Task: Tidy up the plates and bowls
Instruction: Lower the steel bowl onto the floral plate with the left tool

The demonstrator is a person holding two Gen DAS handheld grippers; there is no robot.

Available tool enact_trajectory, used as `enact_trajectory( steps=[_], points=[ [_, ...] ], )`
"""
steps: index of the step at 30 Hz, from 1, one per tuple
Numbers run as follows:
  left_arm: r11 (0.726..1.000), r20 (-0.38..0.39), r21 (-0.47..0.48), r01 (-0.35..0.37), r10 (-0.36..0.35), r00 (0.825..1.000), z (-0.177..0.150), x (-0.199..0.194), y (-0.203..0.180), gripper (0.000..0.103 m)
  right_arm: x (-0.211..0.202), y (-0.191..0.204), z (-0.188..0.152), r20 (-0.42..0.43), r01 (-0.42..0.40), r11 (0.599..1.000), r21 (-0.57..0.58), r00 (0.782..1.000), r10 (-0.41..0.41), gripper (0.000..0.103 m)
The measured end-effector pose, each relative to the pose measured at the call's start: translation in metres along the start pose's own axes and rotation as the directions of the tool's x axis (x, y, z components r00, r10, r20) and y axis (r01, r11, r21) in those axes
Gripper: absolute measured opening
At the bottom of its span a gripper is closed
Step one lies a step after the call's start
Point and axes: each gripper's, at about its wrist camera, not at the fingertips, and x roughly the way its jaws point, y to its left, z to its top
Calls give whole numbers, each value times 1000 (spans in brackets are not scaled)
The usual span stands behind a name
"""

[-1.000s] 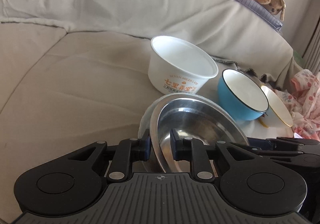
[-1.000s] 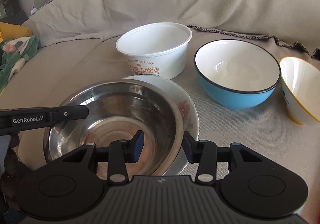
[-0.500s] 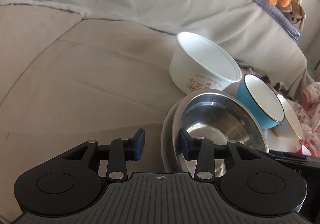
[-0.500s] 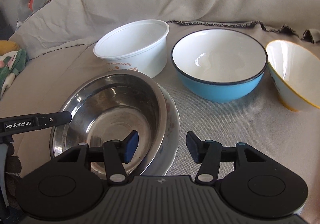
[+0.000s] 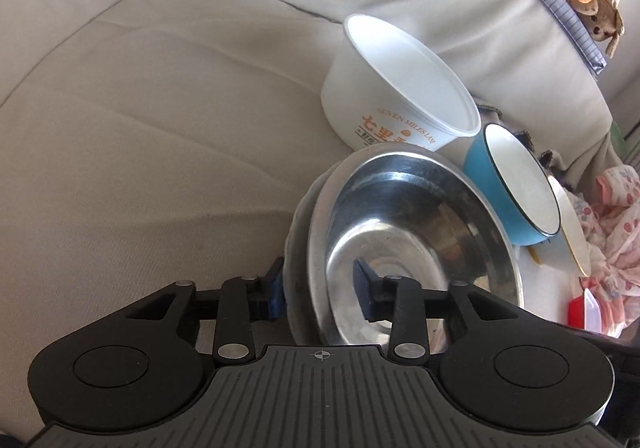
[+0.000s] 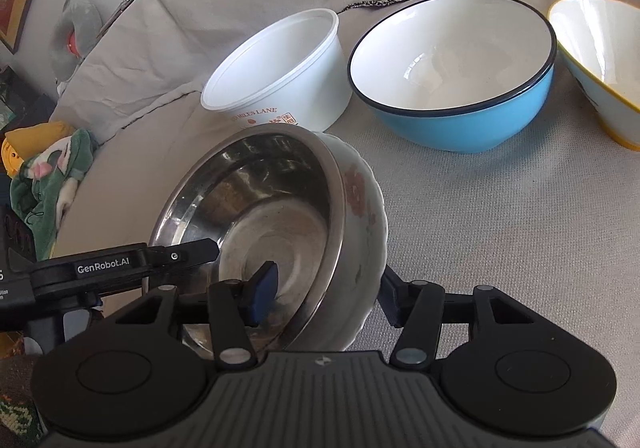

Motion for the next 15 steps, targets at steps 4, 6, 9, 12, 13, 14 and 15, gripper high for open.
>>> enact_trajectory(
  steps=[4,6,9,12,13,14,15],
  points=[
    [1000,-17,24,-6,6,1000,0,4,-11,43,-12,-5,-6,20,7,1000,-19,1000,-7,54],
    [999,-33,40,5,-3,999,-1,7,-17,43,-18,-10,-10,31,21,1000,-15,999,-21,54],
    [998,-49,70,11,-7,999,-3,12,-28,43,-26,-21,-13,40,23,1000,8,999,-23,54],
    [997,-58,80,13,-8,998,-4,16,-35,43,-31,-28,-15,46,20,1000,22,999,-21,54],
    [997,-56,83,10,-5,998,-5,16,-36,43,-32,-29,-15,47,18,1000,25,999,-19,54],
    [996,-54,85,5,0,999,-5,16,-37,43,-33,-31,-16,48,15,1000,26,999,-16,54],
    [996,-52,84,1,3,999,-4,16,-38,43,-32,-31,-17,49,11,1000,27,999,-12,54]
  ],
)
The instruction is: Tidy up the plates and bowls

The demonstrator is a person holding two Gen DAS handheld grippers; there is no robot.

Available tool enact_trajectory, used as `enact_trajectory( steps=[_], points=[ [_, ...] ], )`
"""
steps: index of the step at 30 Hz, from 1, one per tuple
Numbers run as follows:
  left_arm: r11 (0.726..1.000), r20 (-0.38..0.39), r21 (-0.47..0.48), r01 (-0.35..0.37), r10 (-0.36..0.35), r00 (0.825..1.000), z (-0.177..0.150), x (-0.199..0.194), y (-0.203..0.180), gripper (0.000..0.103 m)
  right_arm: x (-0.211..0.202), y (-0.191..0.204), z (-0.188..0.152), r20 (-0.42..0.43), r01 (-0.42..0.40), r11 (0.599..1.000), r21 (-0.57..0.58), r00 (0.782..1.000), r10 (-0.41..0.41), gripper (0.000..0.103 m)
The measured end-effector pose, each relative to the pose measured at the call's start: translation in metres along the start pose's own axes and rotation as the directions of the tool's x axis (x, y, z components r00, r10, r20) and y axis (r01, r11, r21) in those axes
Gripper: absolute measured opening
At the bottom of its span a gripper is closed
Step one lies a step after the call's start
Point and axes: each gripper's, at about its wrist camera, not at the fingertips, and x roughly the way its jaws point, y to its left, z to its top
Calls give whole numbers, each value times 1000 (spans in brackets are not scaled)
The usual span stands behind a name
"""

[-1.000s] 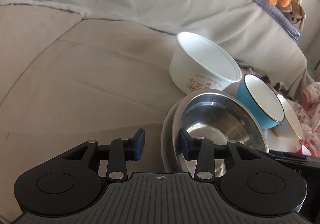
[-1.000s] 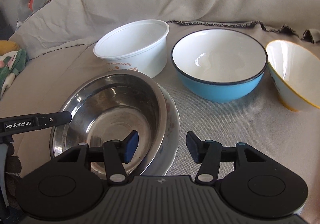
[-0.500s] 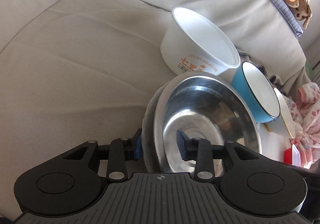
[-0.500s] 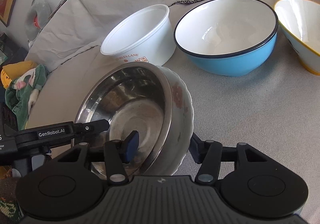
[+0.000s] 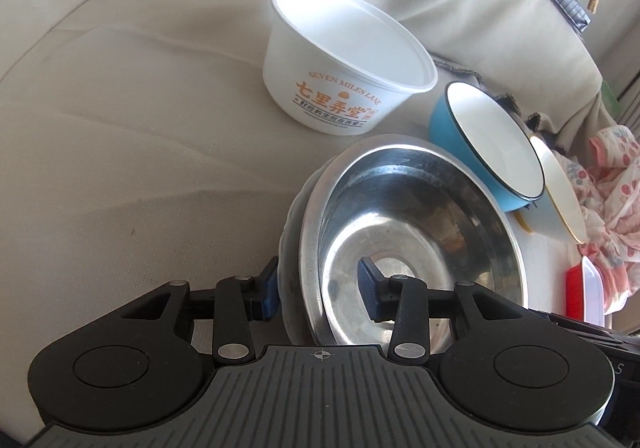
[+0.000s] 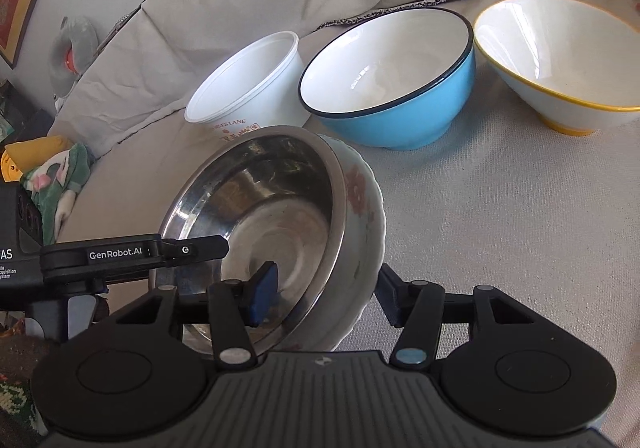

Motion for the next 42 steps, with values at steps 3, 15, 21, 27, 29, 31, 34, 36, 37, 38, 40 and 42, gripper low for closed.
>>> enact_trajectory(
  steps=[3,15,21,27,29,31,34,36,37,38,40,42],
  points=[
    [1000,28,5,-21,21,999,0,-6,1,41,-4,-3,-2,30,7,1000,3,1000,-7,54],
    [979,206,53,199,-205,957,28,-45,-80,40,-91,-71,17,255,138,989,50,956,-146,61],
    [945,14,29,326,-326,945,45,37,-164,40,-106,-124,64,298,271,957,103,909,-290,73],
    [960,-76,-15,281,-281,957,56,97,-202,35,-79,-173,115,230,249,948,197,928,-292,73],
    [969,-56,29,244,-243,969,56,101,-213,34,-68,-181,124,215,253,944,211,930,-298,66],
    [973,-22,82,216,-215,976,55,99,-221,38,-55,-186,132,192,240,948,209,940,-281,55],
    [975,-1,111,193,-195,981,56,99,-228,40,-40,-194,138,151,210,950,230,957,-249,46],
    [977,-16,106,186,-186,982,54,98,-226,40,-41,-196,134,152,192,952,238,961,-231,45],
    [978,-28,106,181,-179,983,53,98,-225,40,-44,-197,132,153,176,954,245,964,-217,44],
    [977,-30,110,184,-182,983,51,97,-223,39,-47,-197,129,154,162,955,249,967,-204,43],
    [975,-54,97,200,-195,979,46,96,-218,39,-53,-194,123,160,154,958,242,968,-196,43],
    [972,-81,74,225,-219,972,40,93,-212,39,-61,-187,116,163,154,963,224,968,-192,43]
  ],
)
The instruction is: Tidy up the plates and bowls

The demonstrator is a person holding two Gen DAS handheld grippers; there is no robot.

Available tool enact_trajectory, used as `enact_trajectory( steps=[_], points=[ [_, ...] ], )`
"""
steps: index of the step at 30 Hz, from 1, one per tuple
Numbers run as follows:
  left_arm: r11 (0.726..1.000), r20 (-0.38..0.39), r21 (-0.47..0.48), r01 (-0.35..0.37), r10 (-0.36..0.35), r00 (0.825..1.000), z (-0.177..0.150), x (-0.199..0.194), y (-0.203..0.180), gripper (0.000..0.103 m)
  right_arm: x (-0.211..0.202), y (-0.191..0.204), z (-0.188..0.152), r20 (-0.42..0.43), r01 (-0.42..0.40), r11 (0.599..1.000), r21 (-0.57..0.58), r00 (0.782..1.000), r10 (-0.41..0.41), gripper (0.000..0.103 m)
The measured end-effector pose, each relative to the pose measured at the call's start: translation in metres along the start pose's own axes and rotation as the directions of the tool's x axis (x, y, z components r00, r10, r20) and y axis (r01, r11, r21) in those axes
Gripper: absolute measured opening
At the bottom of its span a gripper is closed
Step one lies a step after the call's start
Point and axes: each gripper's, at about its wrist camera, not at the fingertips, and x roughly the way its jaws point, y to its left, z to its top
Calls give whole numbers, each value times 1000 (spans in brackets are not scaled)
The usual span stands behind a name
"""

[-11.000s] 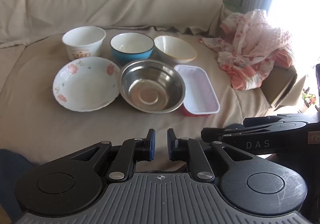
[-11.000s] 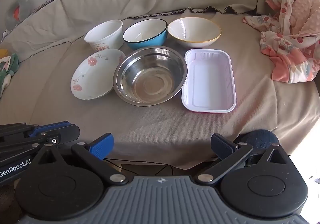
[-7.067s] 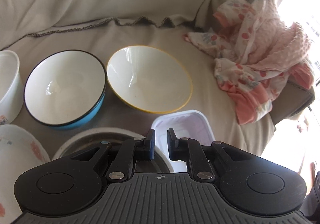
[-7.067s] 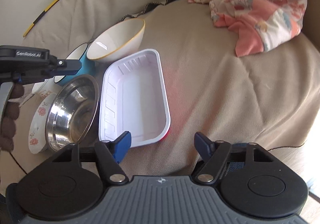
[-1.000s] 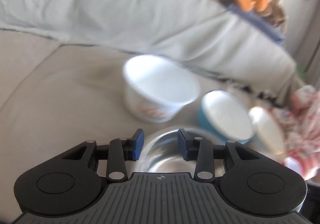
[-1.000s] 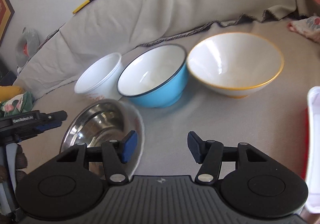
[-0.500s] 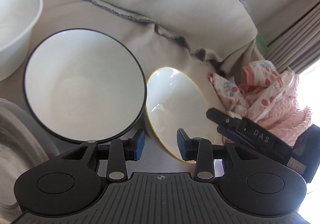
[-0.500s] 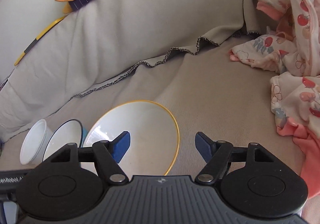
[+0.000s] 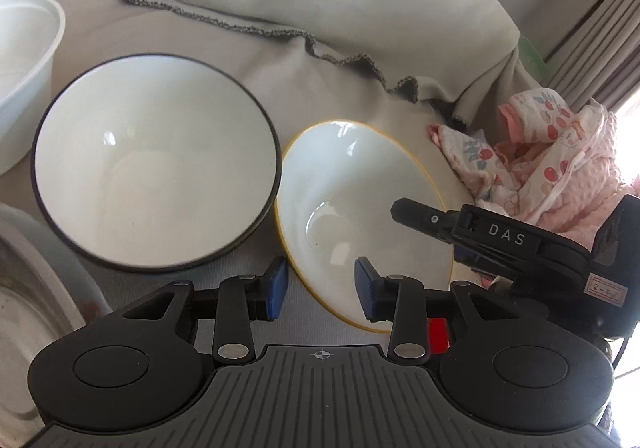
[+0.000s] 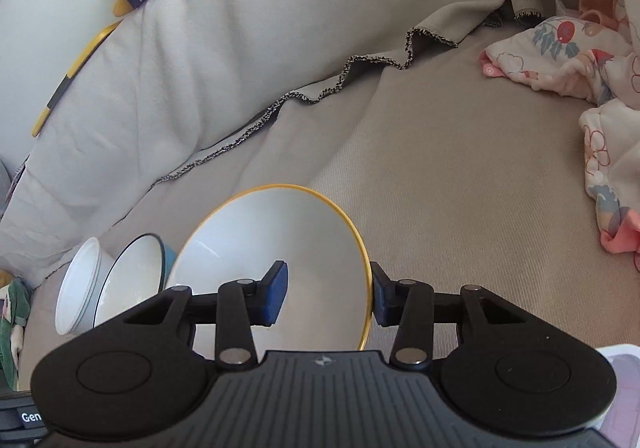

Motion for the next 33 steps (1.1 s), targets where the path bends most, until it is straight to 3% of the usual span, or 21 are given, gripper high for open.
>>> enact_trajectory(
  steps=[5,17,28,33],
  points=[
    [1000,-45,11,19,-19,999,-23,-20,4,39,-19,15,-23,-2,19,998,-55,1000,-19,44],
    [1000,-111,24,21,-18,994,-80,-73,27,39,-61,31,-98,-86,-77,995,-66,994,71,47],
    [1000,-84,-13,24,-25,996,-79,-77,35,35,-69,35,-115,-95,-77,995,-68,993,70,47],
    [1000,-39,-7,-13,13,999,-69,-70,34,32,-63,33,-107,-59,-68,996,-61,996,64,47]
  ],
)
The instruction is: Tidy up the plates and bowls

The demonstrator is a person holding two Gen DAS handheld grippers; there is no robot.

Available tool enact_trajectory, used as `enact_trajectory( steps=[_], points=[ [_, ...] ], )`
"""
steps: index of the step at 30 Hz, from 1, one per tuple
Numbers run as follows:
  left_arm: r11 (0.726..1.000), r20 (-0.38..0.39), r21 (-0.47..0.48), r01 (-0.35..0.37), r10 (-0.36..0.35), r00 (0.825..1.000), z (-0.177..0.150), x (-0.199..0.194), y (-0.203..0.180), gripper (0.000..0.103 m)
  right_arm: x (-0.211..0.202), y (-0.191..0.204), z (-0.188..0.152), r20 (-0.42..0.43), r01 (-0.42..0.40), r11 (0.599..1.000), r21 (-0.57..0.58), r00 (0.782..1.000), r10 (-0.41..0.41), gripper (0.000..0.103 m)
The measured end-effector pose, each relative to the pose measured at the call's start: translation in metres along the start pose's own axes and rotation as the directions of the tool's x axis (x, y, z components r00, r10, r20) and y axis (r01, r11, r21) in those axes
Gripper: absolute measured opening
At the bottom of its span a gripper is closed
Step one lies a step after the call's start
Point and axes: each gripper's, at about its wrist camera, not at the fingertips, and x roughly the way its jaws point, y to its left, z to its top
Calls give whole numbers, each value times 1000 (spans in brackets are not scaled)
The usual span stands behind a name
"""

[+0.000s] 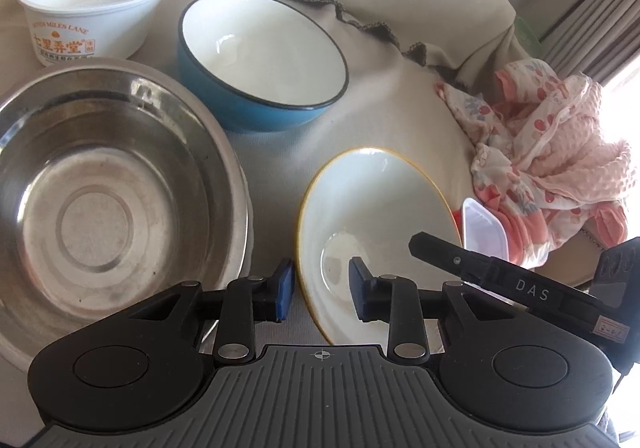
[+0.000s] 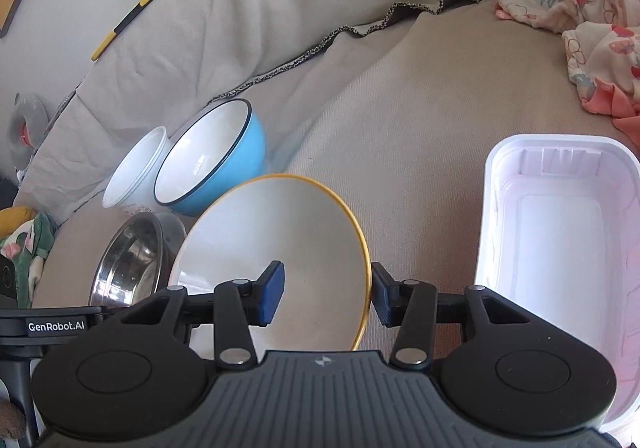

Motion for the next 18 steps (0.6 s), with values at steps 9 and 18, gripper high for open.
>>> enact_trajectory(
  steps=[9,18],
  points=[
    [998,29,53,-17,16,999,29,18,-11,33,9,-6,11,9,-21,998,64,1000,20,50],
    [998,9,61,27,-28,1000,25,9,1,32,5,1,10,25,27,1000,7,999,-27,50]
  ],
)
